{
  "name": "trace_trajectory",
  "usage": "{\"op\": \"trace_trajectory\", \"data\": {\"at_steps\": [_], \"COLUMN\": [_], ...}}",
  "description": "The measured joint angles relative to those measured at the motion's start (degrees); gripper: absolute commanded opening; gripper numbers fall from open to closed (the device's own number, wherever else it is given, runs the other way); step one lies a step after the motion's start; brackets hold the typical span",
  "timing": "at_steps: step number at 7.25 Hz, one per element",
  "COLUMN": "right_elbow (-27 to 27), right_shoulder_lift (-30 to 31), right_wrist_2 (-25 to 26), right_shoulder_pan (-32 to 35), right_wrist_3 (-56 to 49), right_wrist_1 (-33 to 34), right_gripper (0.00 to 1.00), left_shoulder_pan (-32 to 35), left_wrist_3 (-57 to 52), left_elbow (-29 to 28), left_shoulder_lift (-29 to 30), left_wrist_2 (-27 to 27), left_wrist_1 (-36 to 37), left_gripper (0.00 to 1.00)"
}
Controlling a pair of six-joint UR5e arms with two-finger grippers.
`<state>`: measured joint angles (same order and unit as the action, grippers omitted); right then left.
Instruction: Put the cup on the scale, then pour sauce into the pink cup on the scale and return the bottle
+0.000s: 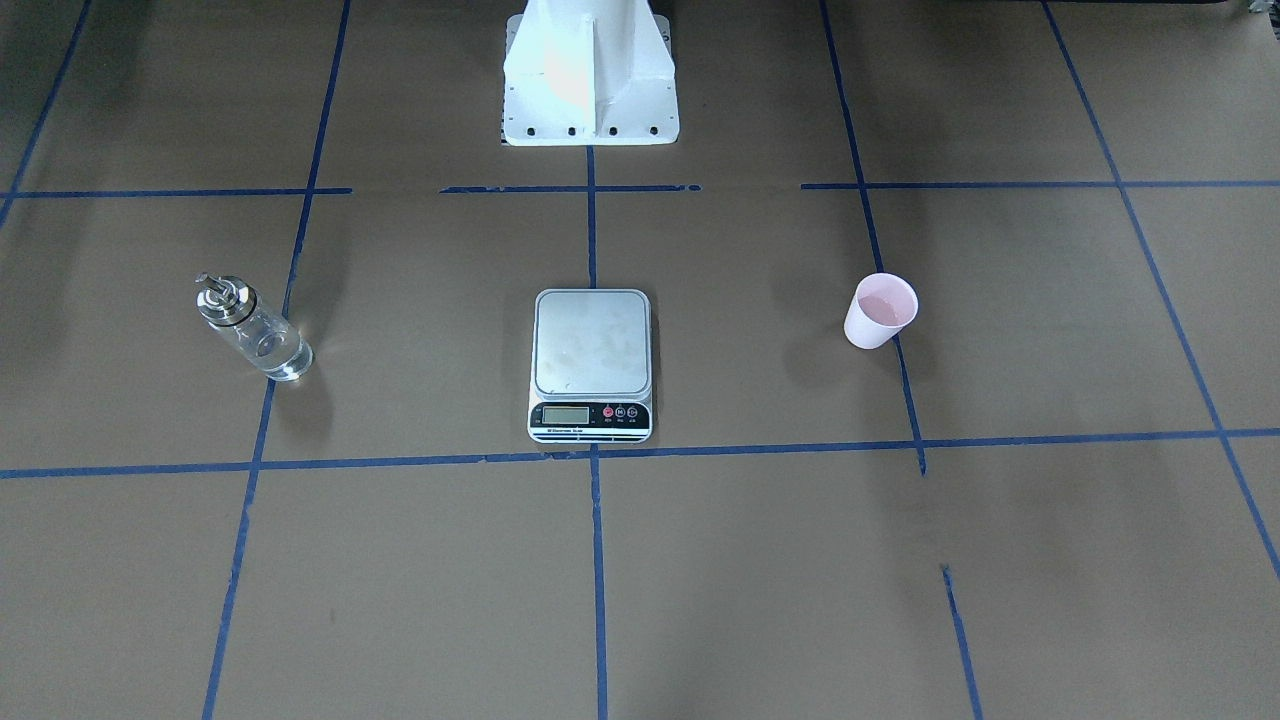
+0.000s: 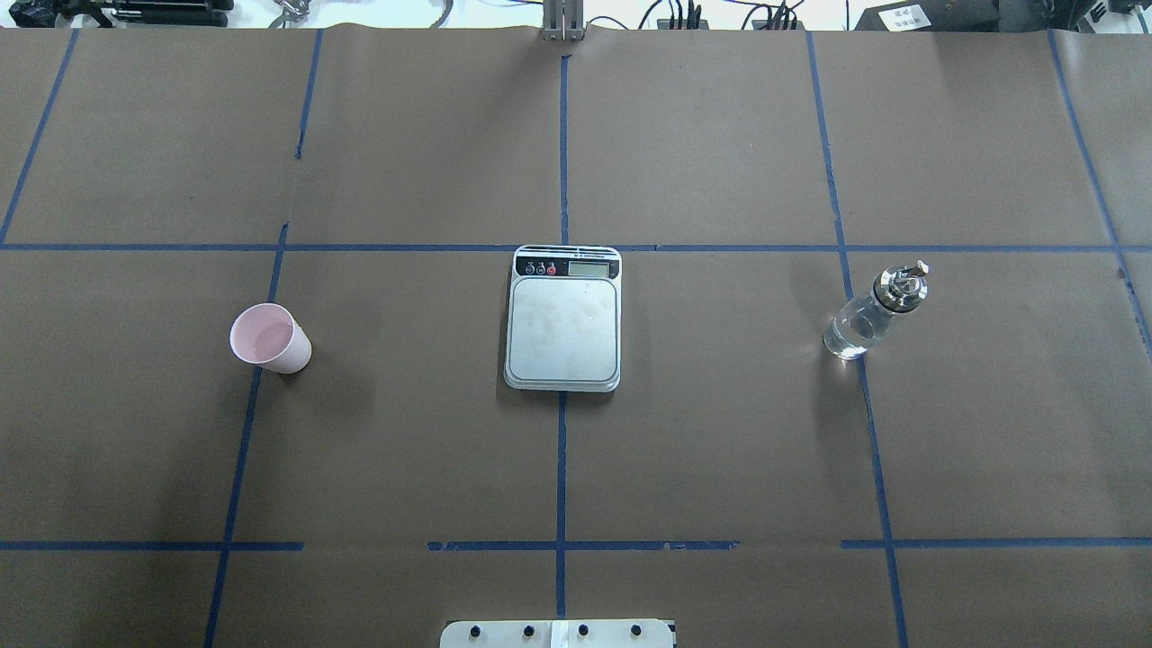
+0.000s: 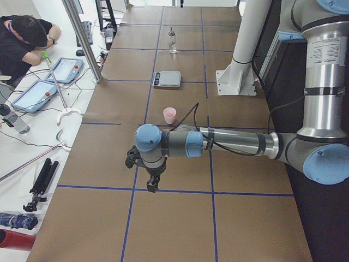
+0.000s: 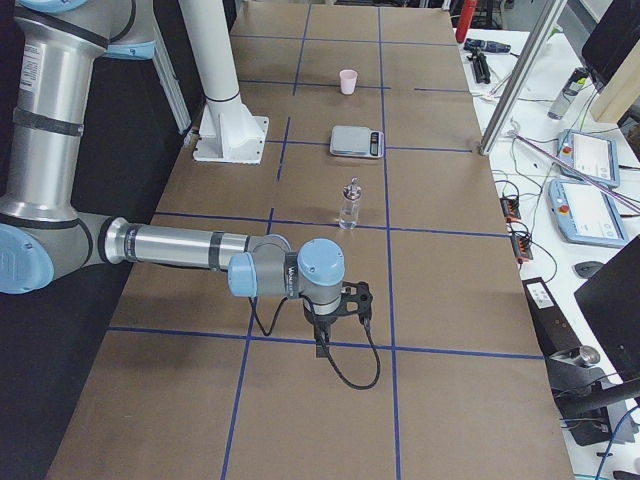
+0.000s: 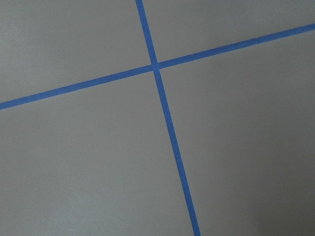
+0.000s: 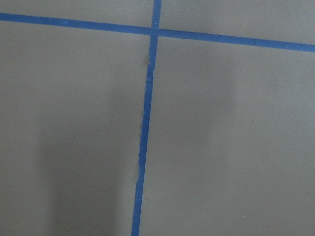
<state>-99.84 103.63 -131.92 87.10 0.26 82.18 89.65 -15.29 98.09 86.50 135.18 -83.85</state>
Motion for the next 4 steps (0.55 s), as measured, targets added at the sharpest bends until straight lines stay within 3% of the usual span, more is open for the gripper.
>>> {"op": "trace_trajectory", "data": {"at_steps": [4], "right_elbow": [-0.2], "right_shoulder_lift": [-0.1], "right_wrist_2": [-0.1], "right_shoulder_pan": [-0.1], "right_wrist_3": [0.2], "right_wrist_1": [0.0], "right_gripper": [1.00], "left_shoulder_pan": [0.0], "left_wrist_3": [-0.3], "left_elbow": [0.5], "left_shoulder_lift": [-0.1], "left_wrist_2": [0.3], "left_wrist_1": [-0.2], "left_gripper": [1.00]}}
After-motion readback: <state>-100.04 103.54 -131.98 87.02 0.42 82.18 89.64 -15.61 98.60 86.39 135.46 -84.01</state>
